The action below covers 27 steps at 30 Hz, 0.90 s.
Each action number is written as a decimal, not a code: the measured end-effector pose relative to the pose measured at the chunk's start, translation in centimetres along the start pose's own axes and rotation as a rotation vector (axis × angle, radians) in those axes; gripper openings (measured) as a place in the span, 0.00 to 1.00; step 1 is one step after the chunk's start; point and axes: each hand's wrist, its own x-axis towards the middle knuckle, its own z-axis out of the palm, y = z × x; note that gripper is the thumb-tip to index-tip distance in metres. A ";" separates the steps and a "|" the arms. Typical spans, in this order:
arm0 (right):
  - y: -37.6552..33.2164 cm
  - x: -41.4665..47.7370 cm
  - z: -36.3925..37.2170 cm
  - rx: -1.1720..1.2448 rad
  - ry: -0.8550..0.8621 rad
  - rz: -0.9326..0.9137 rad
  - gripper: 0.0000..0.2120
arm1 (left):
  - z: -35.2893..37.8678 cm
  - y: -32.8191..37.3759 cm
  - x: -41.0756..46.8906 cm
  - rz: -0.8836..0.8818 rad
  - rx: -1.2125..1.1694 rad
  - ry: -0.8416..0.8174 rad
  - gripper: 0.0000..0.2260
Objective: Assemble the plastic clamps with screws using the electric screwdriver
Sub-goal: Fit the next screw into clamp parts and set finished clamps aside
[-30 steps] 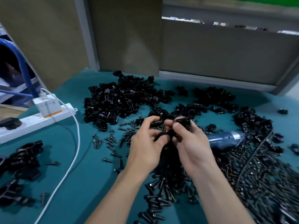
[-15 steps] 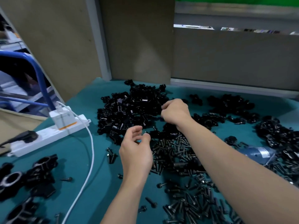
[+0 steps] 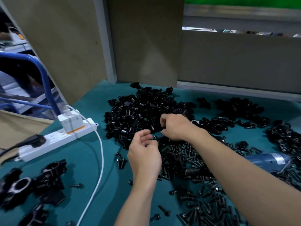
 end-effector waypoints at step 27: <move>4.8 -9.5 -0.3 1.602 0.522 0.170 0.19 | 0.1 0.9 -2.3 0.432 0.162 -0.376 0.24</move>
